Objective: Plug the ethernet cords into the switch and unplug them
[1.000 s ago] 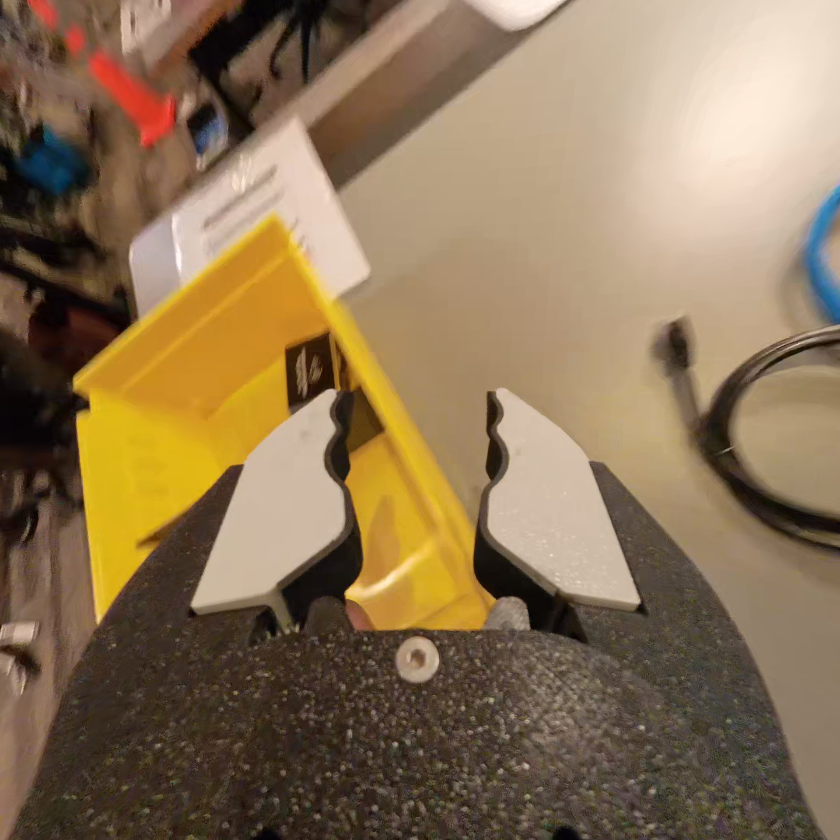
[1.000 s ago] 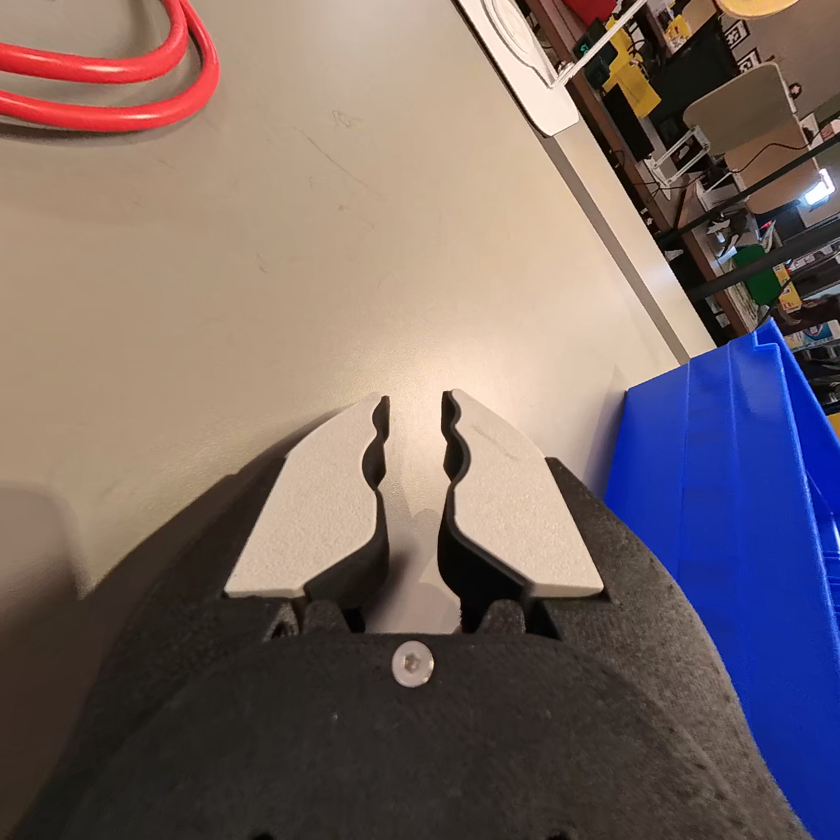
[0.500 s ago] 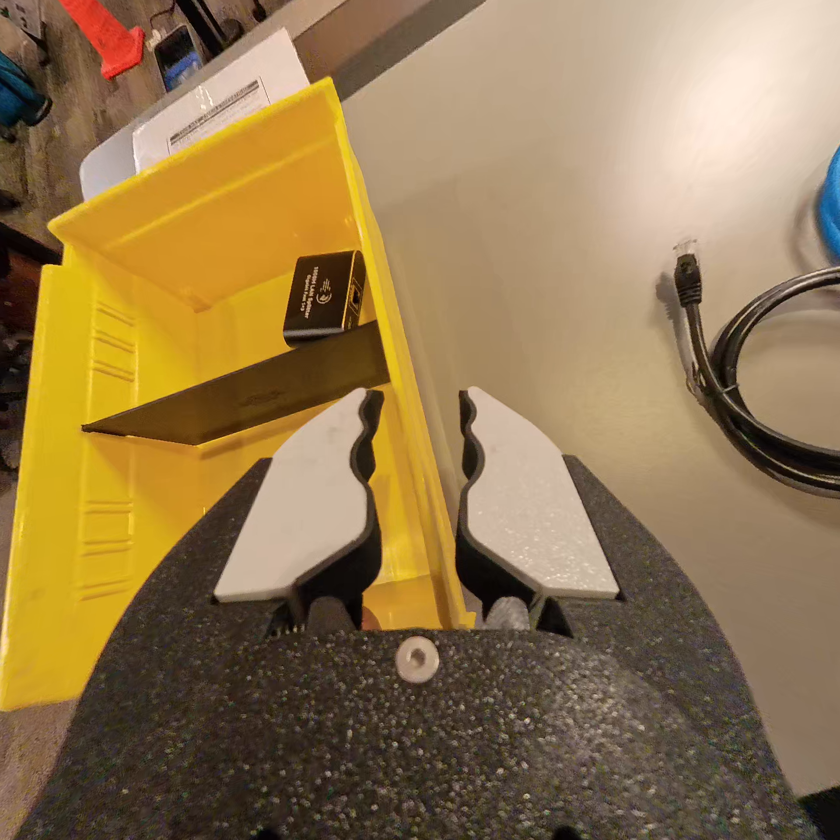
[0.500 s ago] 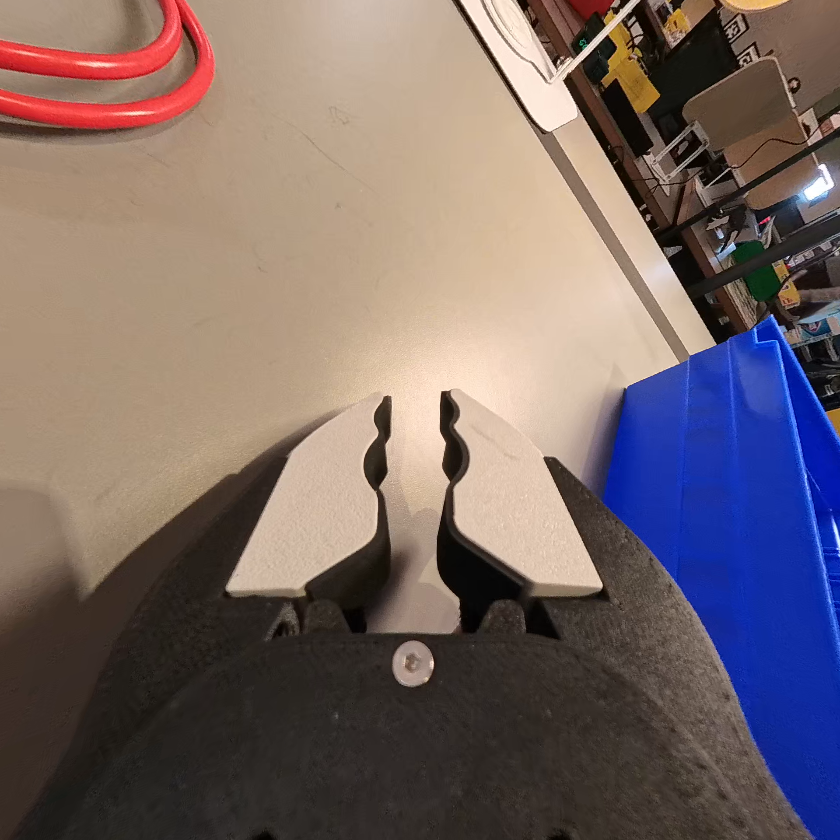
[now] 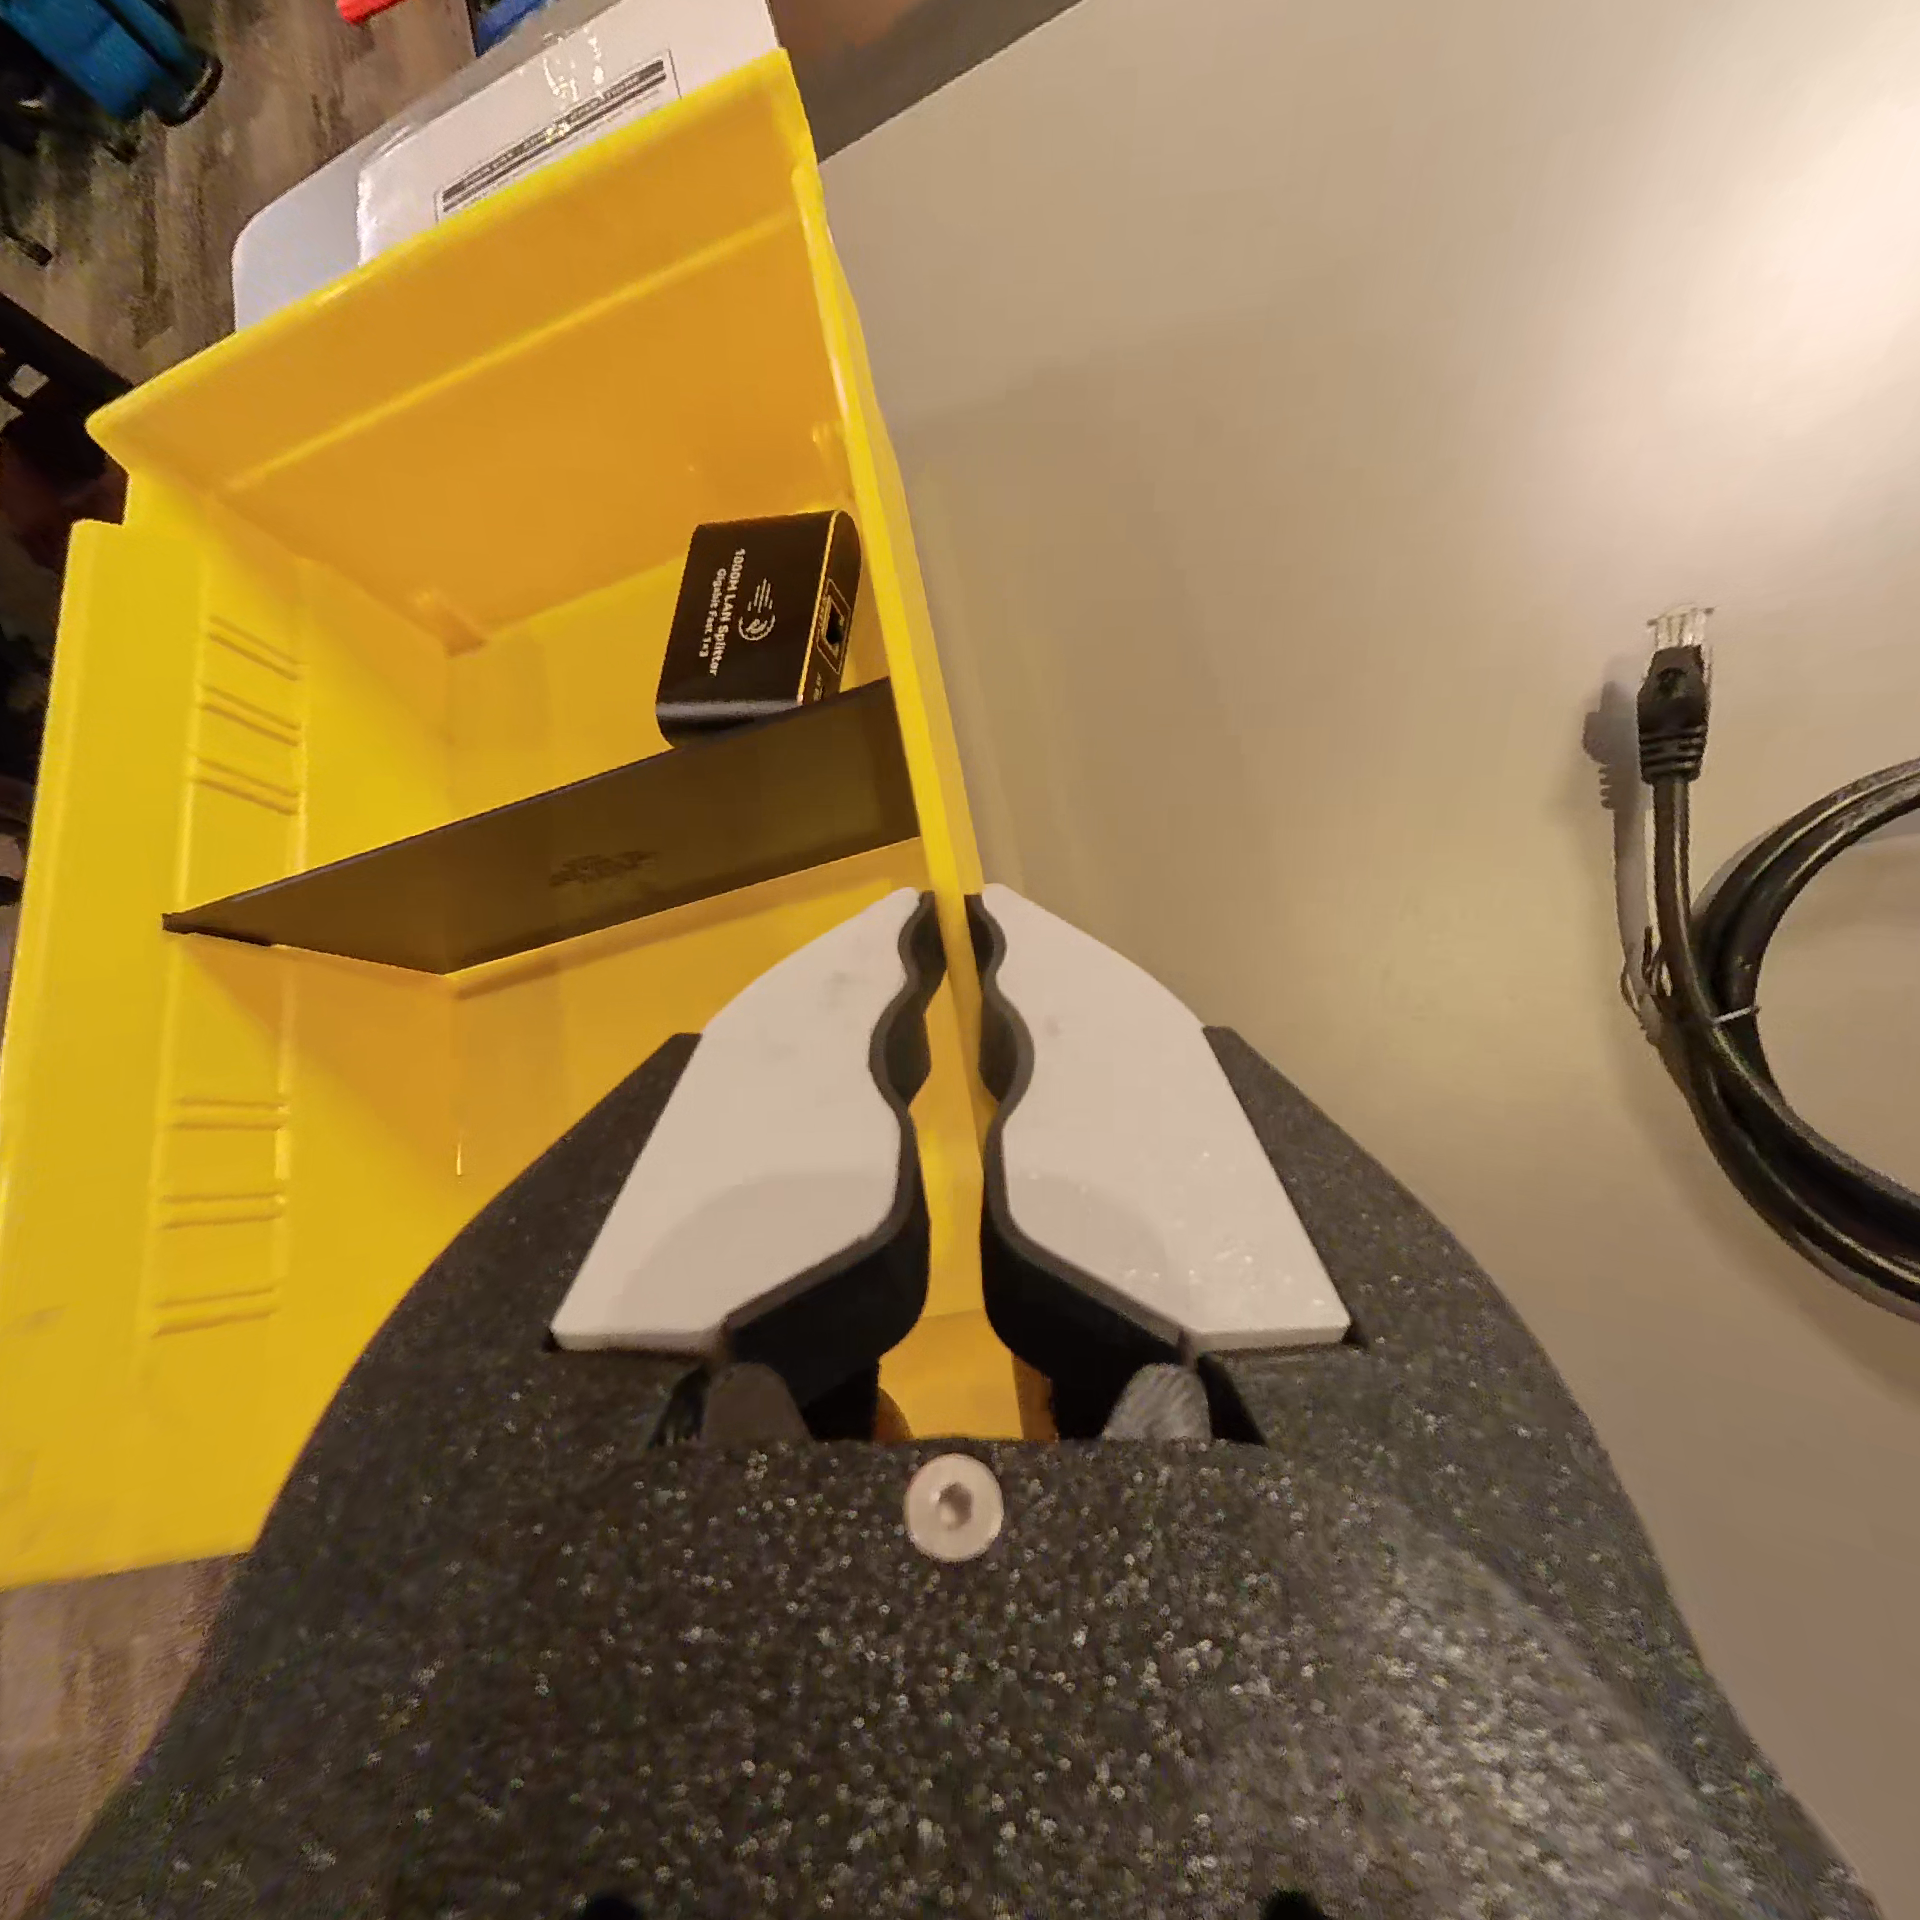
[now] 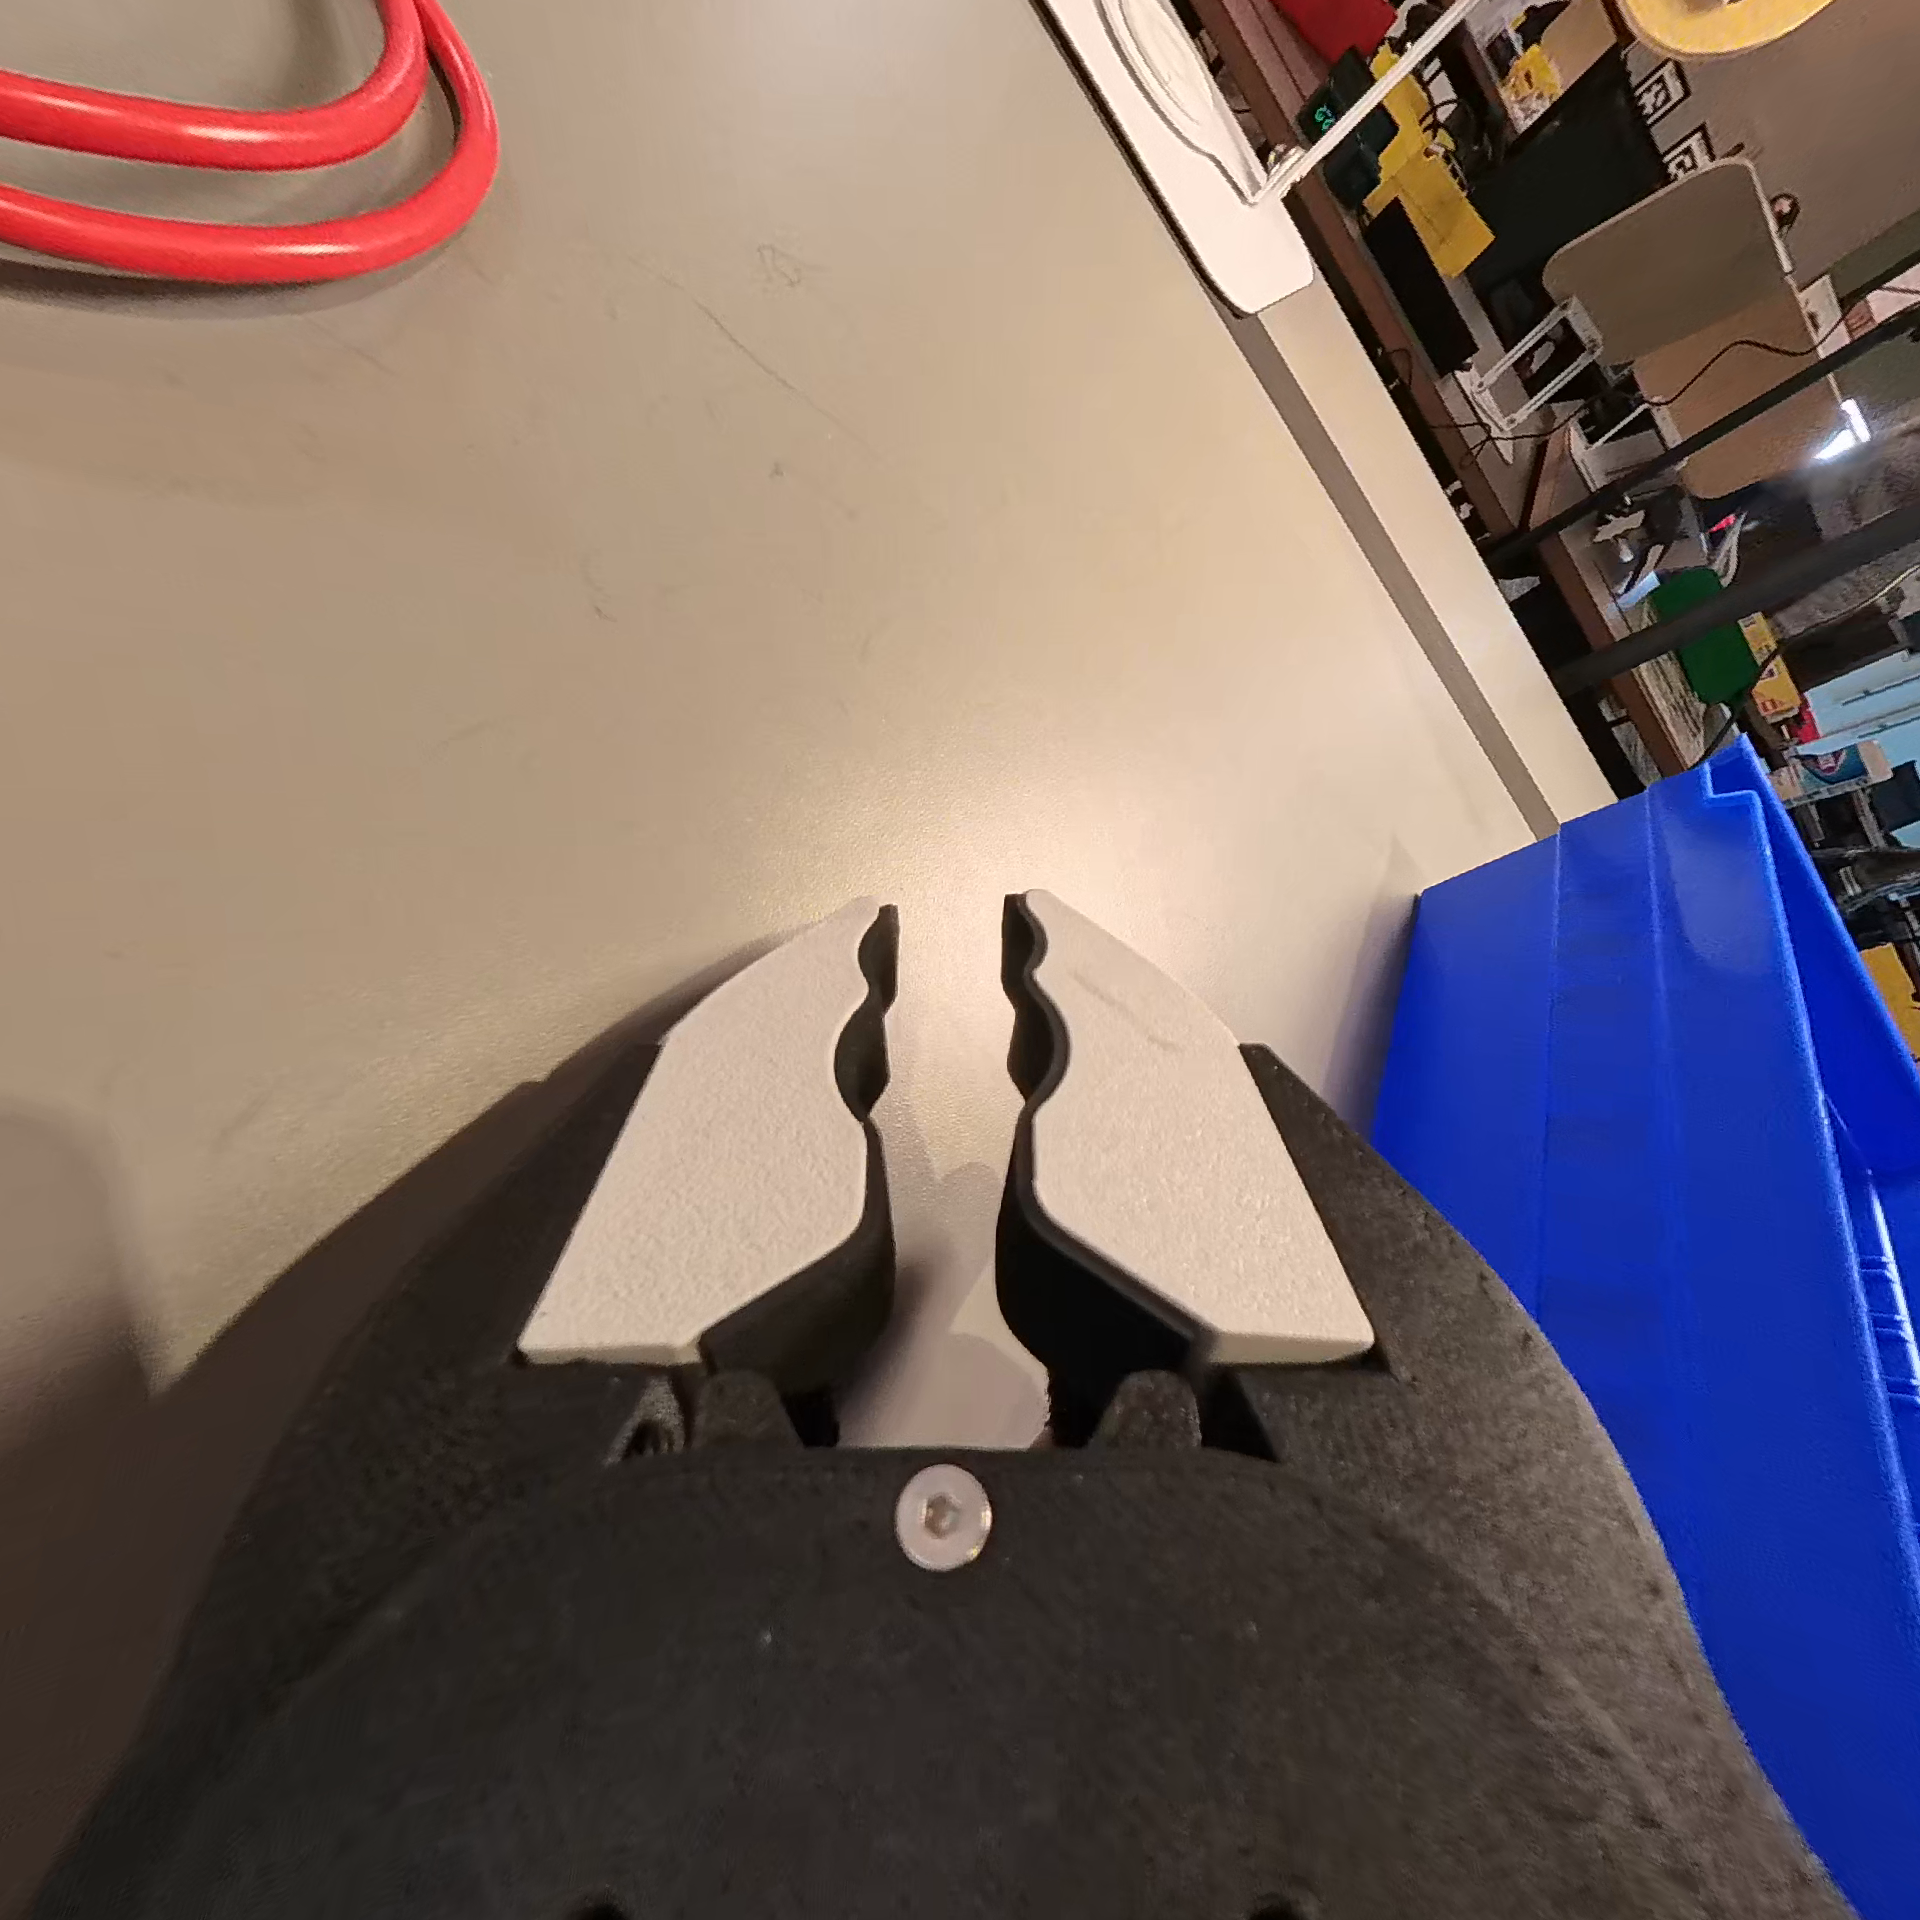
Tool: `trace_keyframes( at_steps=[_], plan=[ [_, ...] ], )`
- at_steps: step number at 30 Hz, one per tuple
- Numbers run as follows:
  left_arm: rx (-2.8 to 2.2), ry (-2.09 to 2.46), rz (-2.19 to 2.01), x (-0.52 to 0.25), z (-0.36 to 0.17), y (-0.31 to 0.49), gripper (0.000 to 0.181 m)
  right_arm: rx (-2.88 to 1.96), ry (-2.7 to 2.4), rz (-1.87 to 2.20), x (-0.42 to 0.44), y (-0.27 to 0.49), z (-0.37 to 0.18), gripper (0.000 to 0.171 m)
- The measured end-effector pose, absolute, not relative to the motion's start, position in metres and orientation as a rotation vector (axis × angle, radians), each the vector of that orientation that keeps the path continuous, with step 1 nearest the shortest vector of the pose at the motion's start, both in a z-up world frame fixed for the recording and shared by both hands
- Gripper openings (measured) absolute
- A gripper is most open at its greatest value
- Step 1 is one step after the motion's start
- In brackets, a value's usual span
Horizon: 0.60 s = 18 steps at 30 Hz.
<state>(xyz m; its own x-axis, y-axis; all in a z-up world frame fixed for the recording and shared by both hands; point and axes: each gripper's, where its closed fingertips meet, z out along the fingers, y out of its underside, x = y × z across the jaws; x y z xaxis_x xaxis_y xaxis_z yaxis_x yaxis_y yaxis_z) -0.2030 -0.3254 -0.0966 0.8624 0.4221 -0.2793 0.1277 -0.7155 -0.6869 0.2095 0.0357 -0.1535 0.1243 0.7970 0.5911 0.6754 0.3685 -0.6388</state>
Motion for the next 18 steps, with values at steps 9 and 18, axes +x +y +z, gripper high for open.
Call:
trace_keyframes(
  at_steps=[9, 18],
  plan=[
    [-2.250, -0.410, 0.548, -0.201, -0.092, -0.309, 0.010, -1.358, -1.594, 0.140, 0.210, 0.037, -0.154, 0.017],
    [-2.197, -0.316, 0.431, -0.247, -0.023, -0.304, 0.051, -1.455, -1.640, 0.306, 0.208, 0.040, -0.157, 0.027]
  ],
)
